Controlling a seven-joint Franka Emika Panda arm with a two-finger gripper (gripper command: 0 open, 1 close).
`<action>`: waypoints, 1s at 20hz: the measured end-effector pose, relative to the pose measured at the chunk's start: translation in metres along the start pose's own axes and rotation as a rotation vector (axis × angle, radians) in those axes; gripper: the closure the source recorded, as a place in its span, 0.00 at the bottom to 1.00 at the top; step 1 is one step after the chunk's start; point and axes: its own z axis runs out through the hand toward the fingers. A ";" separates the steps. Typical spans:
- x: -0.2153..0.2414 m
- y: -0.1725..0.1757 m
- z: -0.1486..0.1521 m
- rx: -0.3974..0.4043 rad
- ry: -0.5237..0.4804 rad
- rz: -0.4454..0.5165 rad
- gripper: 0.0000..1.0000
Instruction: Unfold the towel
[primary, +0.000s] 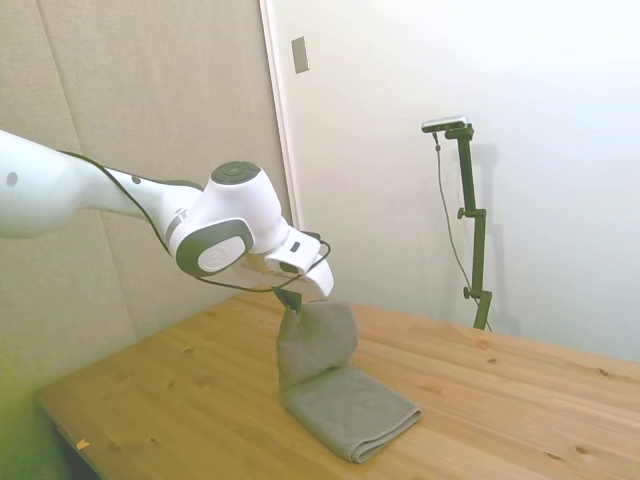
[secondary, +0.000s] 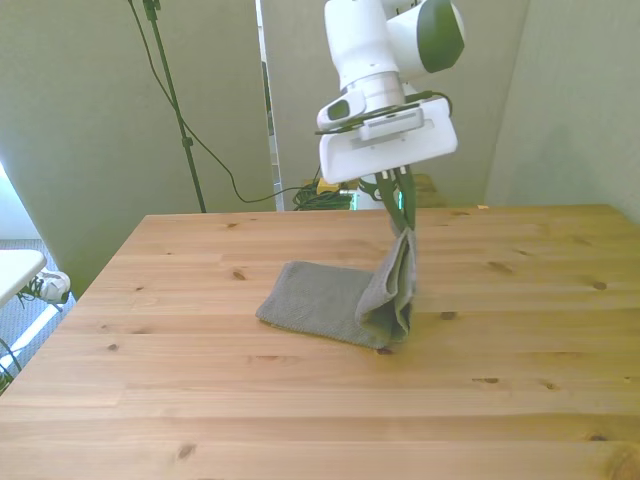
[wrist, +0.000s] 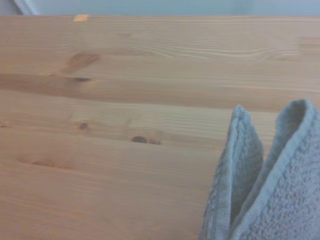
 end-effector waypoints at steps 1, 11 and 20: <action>-0.005 -0.008 0.005 -0.003 -0.010 -0.023 0.00; -0.027 -0.044 0.052 -0.022 -0.273 -0.245 0.00; -0.014 -0.048 0.054 -0.032 -0.337 -0.224 0.00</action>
